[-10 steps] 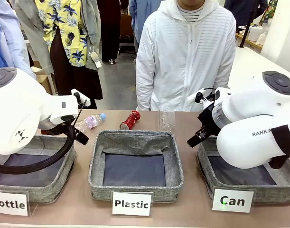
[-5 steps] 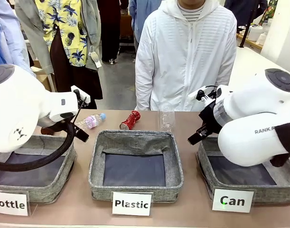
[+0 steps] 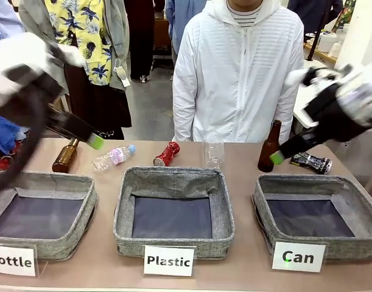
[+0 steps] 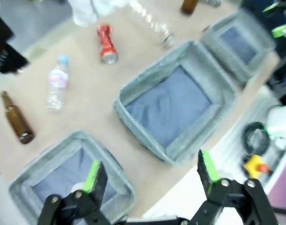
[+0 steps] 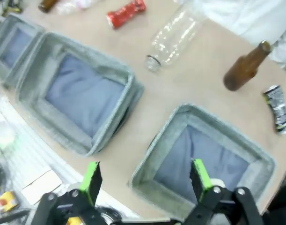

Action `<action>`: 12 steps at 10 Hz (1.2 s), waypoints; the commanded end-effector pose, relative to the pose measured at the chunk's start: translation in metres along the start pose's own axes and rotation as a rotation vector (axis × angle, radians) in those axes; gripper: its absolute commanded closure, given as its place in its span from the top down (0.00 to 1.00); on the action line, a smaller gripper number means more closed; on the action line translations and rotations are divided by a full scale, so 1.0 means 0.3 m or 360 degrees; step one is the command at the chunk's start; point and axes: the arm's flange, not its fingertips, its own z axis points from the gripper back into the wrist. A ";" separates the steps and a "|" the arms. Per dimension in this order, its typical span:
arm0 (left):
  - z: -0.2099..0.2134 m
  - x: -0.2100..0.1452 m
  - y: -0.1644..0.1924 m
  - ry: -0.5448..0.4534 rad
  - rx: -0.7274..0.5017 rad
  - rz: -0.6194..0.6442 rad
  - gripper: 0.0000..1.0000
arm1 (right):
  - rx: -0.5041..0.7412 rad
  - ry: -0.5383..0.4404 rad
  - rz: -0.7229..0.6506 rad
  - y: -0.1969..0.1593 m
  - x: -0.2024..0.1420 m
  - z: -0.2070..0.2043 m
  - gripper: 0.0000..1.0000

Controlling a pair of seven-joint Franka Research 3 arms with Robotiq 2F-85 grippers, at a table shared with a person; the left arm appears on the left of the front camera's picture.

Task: Sort the can waste into the basket.
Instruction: Pick up the can waste from the table and place it in the right Fabric basket.

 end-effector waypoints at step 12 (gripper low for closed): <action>0.115 -0.679 0.834 -0.0727 -0.0996 0.1013 1.00 | 0.1126 -0.0592 -0.0959 -0.687 -0.503 0.020 1.00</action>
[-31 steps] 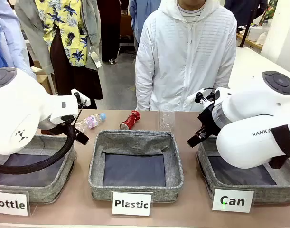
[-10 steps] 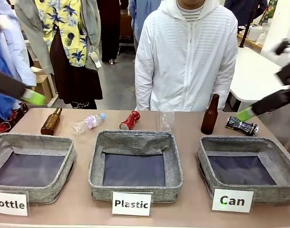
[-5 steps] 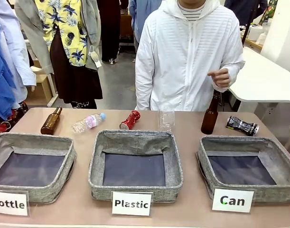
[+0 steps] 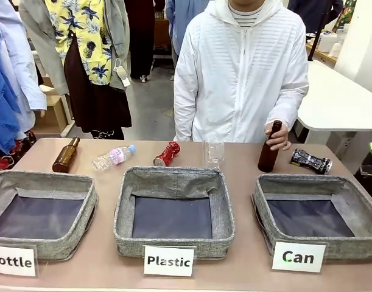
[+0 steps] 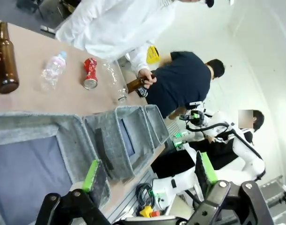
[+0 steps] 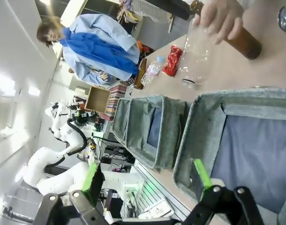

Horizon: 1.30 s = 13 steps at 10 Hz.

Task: Sort the can waste into the basket.
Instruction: Pick up the can waste from the table and place it in the right Fabric basket.

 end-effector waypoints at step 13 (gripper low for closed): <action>-0.776 0.133 -0.350 0.0725 0.1171 -0.0474 1.00 | -0.0002 -0.0018 0.0072 0.029 -0.001 0.023 1.00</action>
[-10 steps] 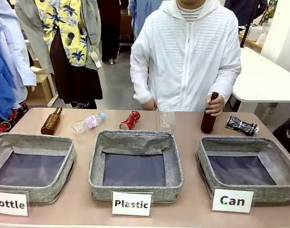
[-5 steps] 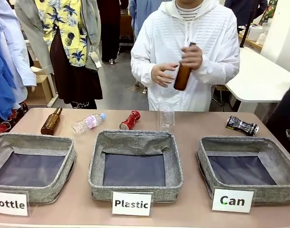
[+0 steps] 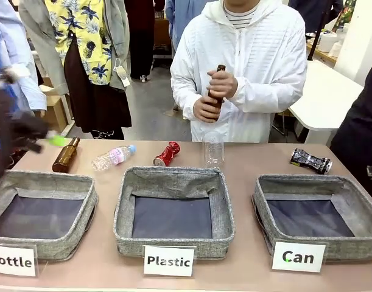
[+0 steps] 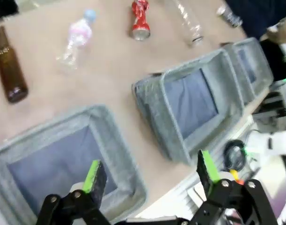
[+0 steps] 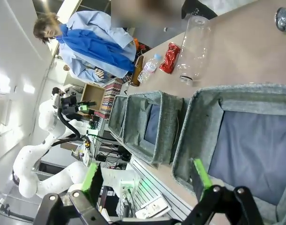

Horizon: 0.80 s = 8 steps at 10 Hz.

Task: Sort the can waste into the basket.
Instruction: Pick up the can waste from the table and place it in the right Fabric basket.

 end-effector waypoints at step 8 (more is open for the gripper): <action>0.558 -0.126 0.447 -0.0214 -0.0534 0.0243 1.00 | 0.0037 -0.0029 0.0045 -0.003 0.013 0.001 1.00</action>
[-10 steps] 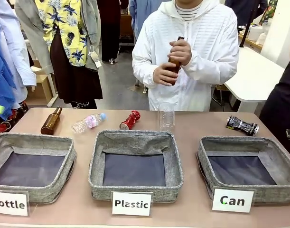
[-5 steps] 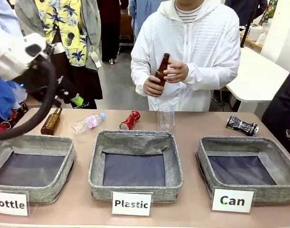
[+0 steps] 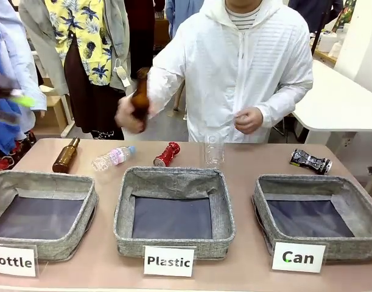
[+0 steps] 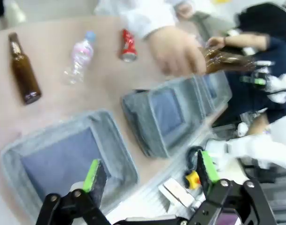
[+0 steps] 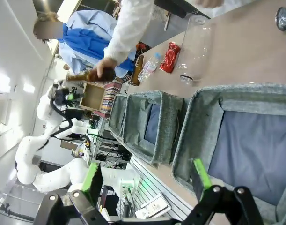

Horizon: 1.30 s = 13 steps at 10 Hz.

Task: Sort the can waste into the basket.
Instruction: Pick up the can waste from the table and place it in the right Fabric basket.

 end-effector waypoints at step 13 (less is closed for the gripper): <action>0.421 -0.461 0.312 -0.0560 -0.0509 0.0153 1.00 | 0.0036 -0.0034 0.0045 -0.001 0.011 0.000 1.00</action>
